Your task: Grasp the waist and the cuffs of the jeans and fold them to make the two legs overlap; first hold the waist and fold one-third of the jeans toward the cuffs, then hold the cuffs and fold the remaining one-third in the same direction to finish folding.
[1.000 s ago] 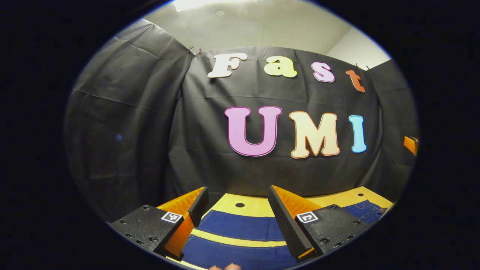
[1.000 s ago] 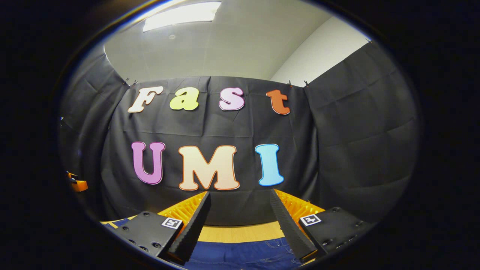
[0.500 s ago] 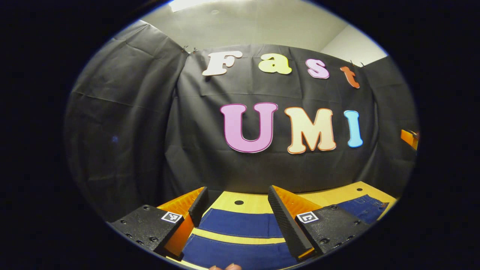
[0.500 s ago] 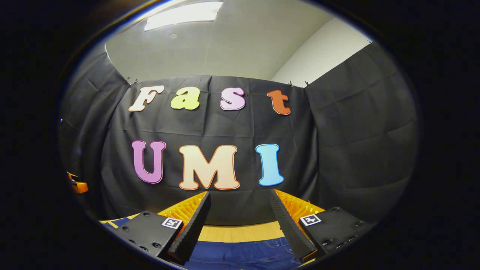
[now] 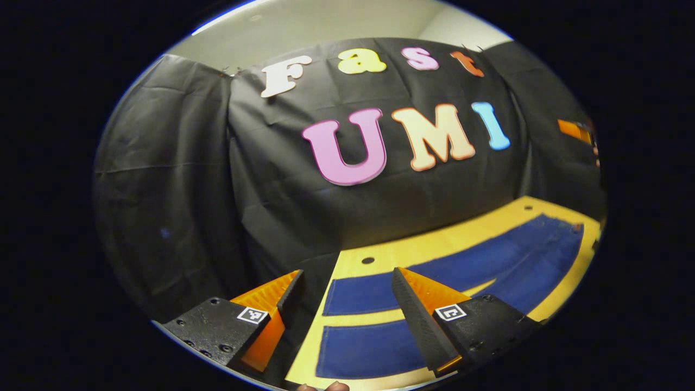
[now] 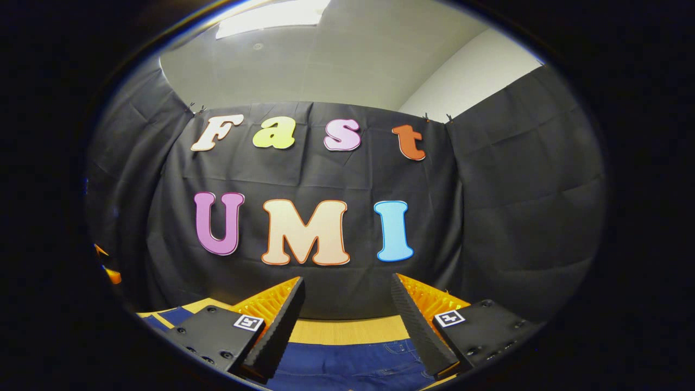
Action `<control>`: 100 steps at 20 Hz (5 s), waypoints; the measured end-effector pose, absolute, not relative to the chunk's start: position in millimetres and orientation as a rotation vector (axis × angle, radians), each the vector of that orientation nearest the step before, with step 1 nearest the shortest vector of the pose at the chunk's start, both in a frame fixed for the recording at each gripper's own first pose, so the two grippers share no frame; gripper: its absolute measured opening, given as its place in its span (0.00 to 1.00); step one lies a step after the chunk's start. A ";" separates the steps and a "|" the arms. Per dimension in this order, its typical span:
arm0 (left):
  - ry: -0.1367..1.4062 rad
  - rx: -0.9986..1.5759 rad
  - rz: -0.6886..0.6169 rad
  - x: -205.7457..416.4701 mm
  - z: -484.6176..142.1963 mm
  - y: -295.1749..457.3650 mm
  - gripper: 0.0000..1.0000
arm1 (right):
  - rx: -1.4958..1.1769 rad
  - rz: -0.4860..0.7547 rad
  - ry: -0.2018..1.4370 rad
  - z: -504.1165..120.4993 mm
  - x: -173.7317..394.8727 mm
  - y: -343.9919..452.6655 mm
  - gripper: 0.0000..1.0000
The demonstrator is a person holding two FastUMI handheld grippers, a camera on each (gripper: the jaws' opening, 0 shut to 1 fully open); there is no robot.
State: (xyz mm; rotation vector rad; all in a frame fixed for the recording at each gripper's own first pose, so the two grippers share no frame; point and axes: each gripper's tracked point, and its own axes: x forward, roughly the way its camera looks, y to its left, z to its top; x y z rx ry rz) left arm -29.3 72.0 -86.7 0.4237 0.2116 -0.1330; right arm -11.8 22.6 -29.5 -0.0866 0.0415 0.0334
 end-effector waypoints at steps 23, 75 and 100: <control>0.720 1.294 -0.595 -107.1 -325.3 158.7 1.00 | -0.167 -0.053 0.110 -59.6 -48.6 16.2 0.99; 0.975 1.203 -0.534 -66.2 -361.9 137.6 0.00 | -1.392 0.713 0.707 -408.6 -103.8 -173.3 0.88; 0.887 0.871 -0.238 -0.9 -238.3 93.5 0.00 | -1.119 0.311 0.590 -319.5 31.1 -124.2 0.04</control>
